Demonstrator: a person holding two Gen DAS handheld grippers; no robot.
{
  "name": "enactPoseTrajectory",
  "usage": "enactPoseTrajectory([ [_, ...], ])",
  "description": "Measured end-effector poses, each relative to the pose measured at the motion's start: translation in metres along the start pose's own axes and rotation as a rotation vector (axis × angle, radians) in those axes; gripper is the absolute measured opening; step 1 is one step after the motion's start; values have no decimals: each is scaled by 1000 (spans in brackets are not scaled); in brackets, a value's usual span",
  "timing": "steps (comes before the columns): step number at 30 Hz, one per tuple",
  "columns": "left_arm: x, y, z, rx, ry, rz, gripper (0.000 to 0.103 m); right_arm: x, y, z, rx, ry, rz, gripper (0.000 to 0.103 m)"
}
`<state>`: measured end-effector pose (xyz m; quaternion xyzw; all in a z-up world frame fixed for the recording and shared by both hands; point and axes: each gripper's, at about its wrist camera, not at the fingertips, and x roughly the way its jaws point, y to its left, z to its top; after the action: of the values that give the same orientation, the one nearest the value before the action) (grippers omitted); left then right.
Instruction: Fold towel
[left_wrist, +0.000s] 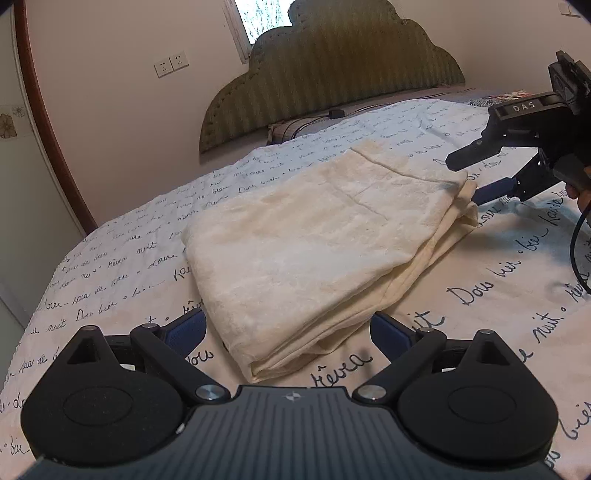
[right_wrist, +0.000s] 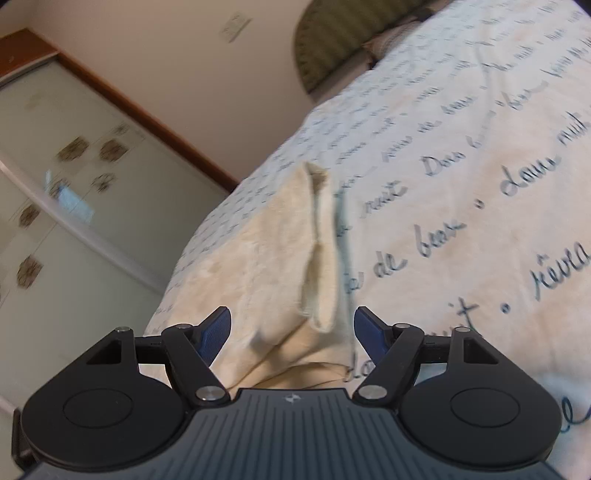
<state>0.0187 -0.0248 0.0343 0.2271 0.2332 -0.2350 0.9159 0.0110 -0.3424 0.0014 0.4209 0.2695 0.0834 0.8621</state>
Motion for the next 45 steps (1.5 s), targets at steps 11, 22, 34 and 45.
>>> enactPoseTrajectory([
  [11, -9, -5, 9, -40, -51, 38, 98, 34, 10, -2, -22, 22, 55, 73],
  [22, 0, -53, 27, 9, -80, 108, 101, 35, 36, 19, 163, -48, 382, 18],
  [34, 19, 13, 0, -200, 11, 424, 103, 38, 30, 20, 223, -55, 424, 19],
  [45, 3, 34, -28, -271, 124, 326, 103, 26, 17, -3, 124, -75, 241, 19],
])
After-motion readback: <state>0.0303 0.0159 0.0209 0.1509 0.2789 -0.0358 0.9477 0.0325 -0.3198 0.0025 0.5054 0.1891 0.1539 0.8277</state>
